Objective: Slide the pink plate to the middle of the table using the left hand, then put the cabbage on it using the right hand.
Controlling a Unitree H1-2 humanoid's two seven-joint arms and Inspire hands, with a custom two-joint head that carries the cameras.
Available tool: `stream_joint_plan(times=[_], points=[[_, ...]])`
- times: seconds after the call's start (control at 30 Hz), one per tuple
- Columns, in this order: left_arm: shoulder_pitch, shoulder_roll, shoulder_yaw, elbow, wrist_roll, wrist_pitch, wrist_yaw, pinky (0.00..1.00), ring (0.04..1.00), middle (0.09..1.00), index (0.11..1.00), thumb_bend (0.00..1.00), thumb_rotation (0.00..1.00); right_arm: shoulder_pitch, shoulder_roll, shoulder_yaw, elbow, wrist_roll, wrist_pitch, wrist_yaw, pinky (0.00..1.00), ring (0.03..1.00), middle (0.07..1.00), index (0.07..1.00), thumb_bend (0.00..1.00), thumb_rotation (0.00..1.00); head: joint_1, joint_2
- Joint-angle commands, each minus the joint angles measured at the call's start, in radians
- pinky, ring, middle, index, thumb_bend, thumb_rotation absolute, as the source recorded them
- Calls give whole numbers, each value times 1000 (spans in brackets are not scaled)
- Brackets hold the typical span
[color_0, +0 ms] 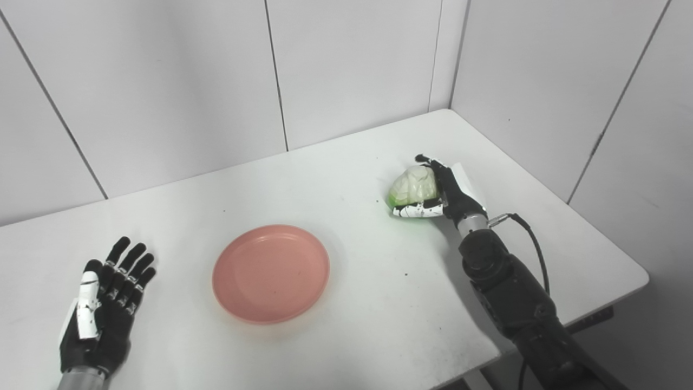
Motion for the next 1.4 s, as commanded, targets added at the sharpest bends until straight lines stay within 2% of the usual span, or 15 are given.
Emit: stream_joint_plan(times=[0.0,0.17,0.27,0.3,0.33,0.4,0.47,0.53,0.63,0.97,1.37], points=[[-7,12,-5,-13,3,19,1,944,910,906,901,470,1000,-40,-9,15,7,10,-62,17,627,663,688,705,949,46,0,0],[-5,10,-10,-20,13,19,10,924,892,895,893,470,1000,-60,-3,31,29,-9,-14,12,552,598,630,641,876,1,7,-1],[-3,8,-11,-25,12,23,10,934,893,896,896,469,1000,-66,-2,40,40,-27,-4,-2,545,572,603,608,844,0,12,-1],[-2,7,-11,-27,11,24,12,935,893,895,895,468,1000,-68,-1,40,43,-28,-3,-6,545,562,592,539,651,72,12,-1],[-1,7,-11,-30,11,26,13,930,891,895,895,466,1000,-69,1,40,45,-28,-3,-11,542,545,535,510,567,46,12,-1],[-1,5,-12,-32,12,26,14,928,891,895,895,466,1000,-70,5,38,49,-30,-4,-21,539,537,504,503,545,18,12,-1],[0,4,-14,-31,17,20,16,928,889,892,891,470,1000,-70,9,34,53,-29,-13,-35,505,501,481,499,532,3,25,-3],[-1,4,-17,-27,21,12,15,922,887,889,888,469,1000,-66,13,30,53,-26,-33,-50,430,465,466,509,528,0,32,-7],[0,1,-17,-24,22,10,15,918,886,889,889,468,1000,-63,19,23,45,-15,-45,-61,396,449,456,521,525,0,43,-8],[6,-15,-19,-39,22,16,18,957,906,903,901,466,1000,-48,45,7,-111,-10,-24,-63,384,451,458,524,524,0,67,-6],[13,-26,-38,-58,40,7,40,934,898,900,897,466,1000,-51,66,8,-278,-32,43,-30,395,454,456,525,523,0,96,-2]])
